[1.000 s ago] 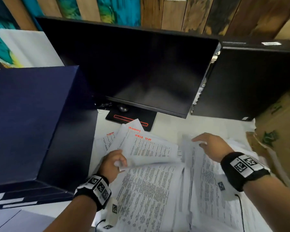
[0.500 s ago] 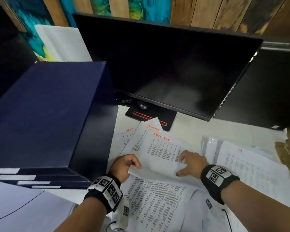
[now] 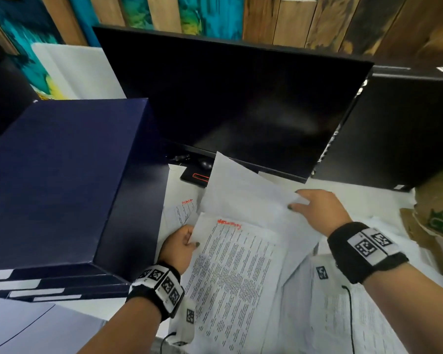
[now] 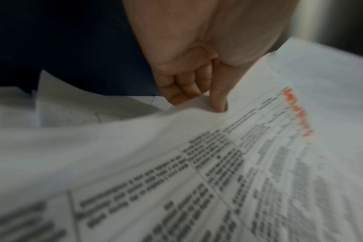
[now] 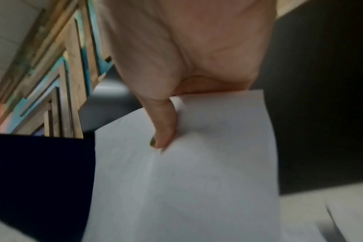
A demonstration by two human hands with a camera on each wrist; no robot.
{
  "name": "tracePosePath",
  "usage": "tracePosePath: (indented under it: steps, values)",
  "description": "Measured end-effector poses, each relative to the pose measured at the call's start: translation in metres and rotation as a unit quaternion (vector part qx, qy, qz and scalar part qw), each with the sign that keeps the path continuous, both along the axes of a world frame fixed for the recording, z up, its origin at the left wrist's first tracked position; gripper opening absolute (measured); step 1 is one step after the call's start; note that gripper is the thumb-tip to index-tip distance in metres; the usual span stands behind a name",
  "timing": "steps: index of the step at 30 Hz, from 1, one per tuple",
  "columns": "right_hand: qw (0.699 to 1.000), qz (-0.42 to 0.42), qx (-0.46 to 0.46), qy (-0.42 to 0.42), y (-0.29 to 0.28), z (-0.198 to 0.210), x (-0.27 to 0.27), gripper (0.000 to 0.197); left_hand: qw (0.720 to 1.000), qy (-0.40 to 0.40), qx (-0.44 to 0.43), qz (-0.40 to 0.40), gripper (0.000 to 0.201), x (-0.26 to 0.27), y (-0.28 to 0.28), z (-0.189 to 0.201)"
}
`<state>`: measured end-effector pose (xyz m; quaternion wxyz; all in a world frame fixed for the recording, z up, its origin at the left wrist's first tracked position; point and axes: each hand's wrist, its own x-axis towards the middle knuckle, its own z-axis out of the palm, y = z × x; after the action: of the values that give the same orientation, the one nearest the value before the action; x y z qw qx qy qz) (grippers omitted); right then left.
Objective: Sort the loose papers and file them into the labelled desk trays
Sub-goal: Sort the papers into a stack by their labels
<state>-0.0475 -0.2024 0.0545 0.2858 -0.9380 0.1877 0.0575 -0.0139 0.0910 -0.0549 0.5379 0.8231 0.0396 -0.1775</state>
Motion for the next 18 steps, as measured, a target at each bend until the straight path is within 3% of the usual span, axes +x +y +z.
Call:
tracePosePath:
  steps: [4, 7, 10, 14, 18]
  values:
    - [0.993, -0.004, -0.087, -0.082, -0.001, 0.031, -0.009, 0.029, 0.993, -0.014, 0.034, 0.111, 0.03, 0.009, -0.007, -0.003]
    - [0.973, 0.079, -0.197, -0.094, 0.02, 0.037, -0.023, 0.032, 0.979, -0.036, 0.026, 0.198, 0.032, 0.013, -0.012, 0.002]
    - [0.948, 0.213, -0.227, -0.056, 0.055, 0.017, -0.038, 0.032, 0.982, -0.022, 0.005, 0.187, 0.028, 0.014, -0.016, 0.0]
    - [0.934, 0.316, -0.166, -0.005, 0.093, -0.023, -0.053, 0.032, 0.978, 0.049, -0.093, 0.178, 0.02, 0.007, -0.024, 0.008]
    - [0.928, 0.34, -0.134, 0.075, 0.111, -0.052, -0.056, 0.027, 0.973, 0.074, -0.168, 0.141, 0.045, 0.0, -0.02, 0.002]
